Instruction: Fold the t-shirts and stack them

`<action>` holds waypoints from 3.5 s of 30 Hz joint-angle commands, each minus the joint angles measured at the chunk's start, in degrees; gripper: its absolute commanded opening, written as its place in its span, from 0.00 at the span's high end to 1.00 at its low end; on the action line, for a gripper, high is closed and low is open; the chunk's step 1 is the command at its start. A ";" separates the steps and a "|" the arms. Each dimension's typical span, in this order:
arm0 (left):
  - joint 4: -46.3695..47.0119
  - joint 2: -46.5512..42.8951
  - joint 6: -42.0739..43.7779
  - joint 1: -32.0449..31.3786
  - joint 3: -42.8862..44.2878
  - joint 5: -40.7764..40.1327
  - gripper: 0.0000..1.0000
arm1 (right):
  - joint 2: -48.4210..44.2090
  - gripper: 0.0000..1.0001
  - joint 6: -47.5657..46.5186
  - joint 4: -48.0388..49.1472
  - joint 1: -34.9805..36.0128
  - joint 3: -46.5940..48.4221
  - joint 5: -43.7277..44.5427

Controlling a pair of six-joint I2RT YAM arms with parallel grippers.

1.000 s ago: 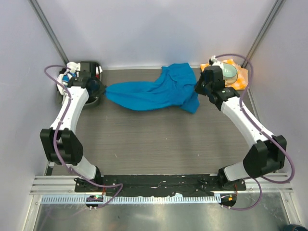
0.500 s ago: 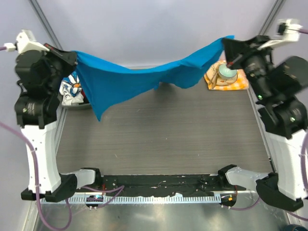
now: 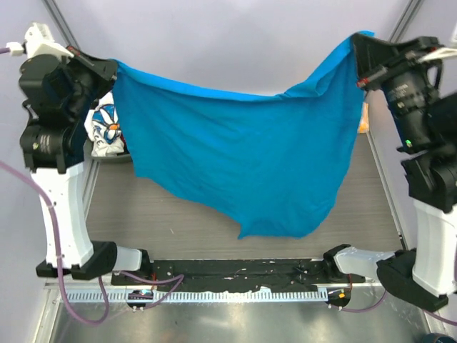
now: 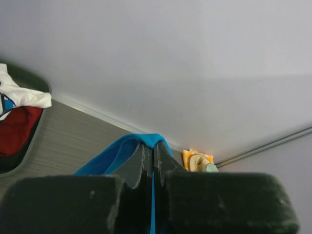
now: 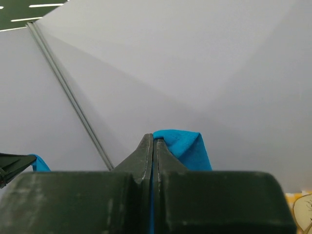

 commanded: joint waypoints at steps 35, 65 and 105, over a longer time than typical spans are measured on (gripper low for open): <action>26.37 12.22 0.91 5.07 -20.09 18.35 1.00 | -7.71 0.99 -6.06 19.52 0.64 -33.38 7.27; 8.20 -13.81 -4.44 -4.42 -73.88 -7.74 1.00 | -27.27 0.99 8.20 -23.02 1.87 -60.63 -5.91; 12.06 31.61 -0.67 -5.74 -32.59 2.64 0.00 | 34.06 0.00 12.95 10.01 -7.09 -41.65 4.65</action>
